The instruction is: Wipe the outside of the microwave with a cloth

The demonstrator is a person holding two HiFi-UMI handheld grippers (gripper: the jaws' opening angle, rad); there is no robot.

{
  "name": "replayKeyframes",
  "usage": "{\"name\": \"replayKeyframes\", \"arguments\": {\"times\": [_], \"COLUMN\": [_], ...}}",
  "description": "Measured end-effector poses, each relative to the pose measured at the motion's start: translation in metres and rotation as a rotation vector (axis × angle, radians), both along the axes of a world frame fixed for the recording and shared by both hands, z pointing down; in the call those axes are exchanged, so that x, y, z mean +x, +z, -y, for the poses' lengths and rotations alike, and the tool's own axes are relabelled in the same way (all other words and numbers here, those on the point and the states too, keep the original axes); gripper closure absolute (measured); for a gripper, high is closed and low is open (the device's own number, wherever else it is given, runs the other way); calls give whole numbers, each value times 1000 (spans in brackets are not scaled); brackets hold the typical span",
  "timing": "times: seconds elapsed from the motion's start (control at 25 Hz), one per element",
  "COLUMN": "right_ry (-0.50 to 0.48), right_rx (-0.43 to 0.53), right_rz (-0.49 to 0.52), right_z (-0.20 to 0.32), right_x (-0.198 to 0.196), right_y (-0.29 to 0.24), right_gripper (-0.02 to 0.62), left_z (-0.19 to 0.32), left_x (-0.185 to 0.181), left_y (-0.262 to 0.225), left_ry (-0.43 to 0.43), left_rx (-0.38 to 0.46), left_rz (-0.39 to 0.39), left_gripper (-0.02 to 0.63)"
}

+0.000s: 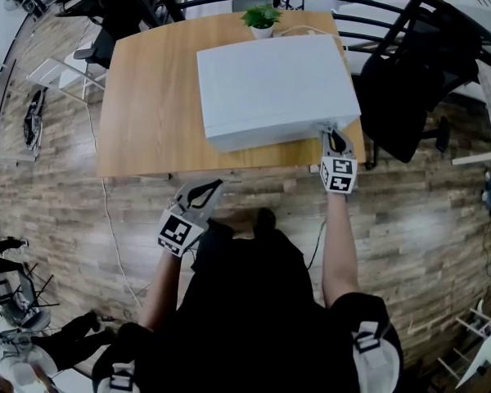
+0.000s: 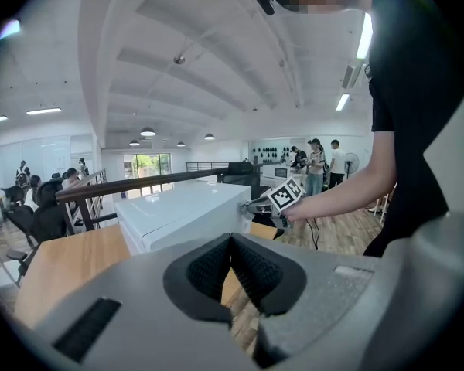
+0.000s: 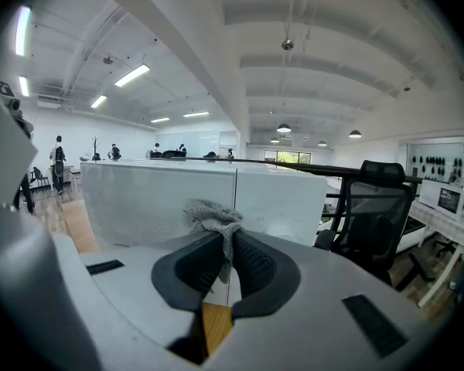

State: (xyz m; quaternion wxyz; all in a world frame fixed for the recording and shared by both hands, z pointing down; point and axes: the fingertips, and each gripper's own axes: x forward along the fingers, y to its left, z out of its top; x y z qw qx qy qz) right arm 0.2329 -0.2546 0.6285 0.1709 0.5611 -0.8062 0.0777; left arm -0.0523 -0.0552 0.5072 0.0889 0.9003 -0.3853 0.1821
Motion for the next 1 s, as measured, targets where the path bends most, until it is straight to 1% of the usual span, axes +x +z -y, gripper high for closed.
{"name": "replayKeyframes", "arguments": {"times": [0.24, 0.36, 0.56, 0.68, 0.72, 0.84, 1.0], "right_ry": [-7, -23, -52, -58, -59, -67, -69], "right_rx": [-34, -40, -52, -54, -55, -64, -68], "right_rz": [-5, -6, 4, 6, 5, 5, 9], "right_z": [-6, -9, -14, -15, -16, -20, -25], "right_x": [-13, -26, -48, -60, -64, -78, -95], "right_y": [13, 14, 20, 22, 22, 24, 29], "right_gripper": [568, 568, 568, 568, 568, 568, 568], "left_z": [-3, 0, -5, -7, -9, -18, -27], "left_x": [-12, -17, -22, -29, -32, -47, -64], "left_y": [5, 2, 6, 4, 4, 6, 7], "left_ry": [-8, -2, -8, 5, 4, -18, -25], "left_rx": [-11, 13, -5, 28, 27, -5, -11], "left_rz": [-7, -6, -10, -6, -5, -7, -2], "left_gripper": [603, 603, 603, 603, 603, 603, 603]}}
